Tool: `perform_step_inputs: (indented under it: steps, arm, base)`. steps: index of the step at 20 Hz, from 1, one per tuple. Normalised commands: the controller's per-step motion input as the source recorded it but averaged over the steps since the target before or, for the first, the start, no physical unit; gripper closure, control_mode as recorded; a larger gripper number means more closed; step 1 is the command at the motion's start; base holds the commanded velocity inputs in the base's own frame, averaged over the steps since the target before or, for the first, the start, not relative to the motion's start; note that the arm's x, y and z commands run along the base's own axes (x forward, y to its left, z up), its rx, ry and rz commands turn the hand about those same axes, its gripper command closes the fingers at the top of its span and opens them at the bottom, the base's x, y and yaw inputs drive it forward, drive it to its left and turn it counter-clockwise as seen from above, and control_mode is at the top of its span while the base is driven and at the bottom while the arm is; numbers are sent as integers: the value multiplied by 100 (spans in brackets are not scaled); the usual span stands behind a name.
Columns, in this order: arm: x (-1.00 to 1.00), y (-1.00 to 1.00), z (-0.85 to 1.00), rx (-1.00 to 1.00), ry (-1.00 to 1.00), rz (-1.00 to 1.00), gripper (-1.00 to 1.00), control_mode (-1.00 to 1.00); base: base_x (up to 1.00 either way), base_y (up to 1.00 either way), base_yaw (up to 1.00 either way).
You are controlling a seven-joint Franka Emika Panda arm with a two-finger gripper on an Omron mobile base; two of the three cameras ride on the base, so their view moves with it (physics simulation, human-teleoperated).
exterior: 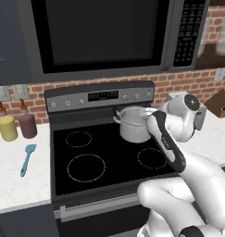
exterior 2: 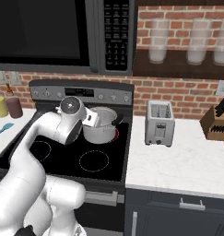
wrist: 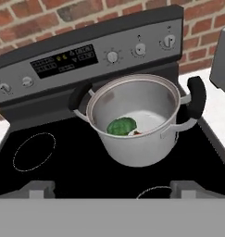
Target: Put the broccoli and tomato in the pot. Retrieve the spatula and lightly stir the vegetables in the pot.
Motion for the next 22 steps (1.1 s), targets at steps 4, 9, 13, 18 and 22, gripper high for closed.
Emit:
perform_step_inputs:
  steps: [4, 9, 13, 18, 22]
  arm:
    - [-86, 33, 1, 0, 1, -5, -100, -100]
    - [-26, 48, 0, -5, 4, -5, -100, -100]
    - [0, 23, 0, -3, 5, -4, -100, -100]
    - [-2, 1, 0, 0, 0, 0, -100, 100]
    - [0, 0, 0, 0, 0, 0, -100, 100]
  base:
    - [0, 0, 0]
    - [0, 0, 0]
    - [0, 0, 0]
    - [-43, 56, 0]
    - [-54, 100, 0]
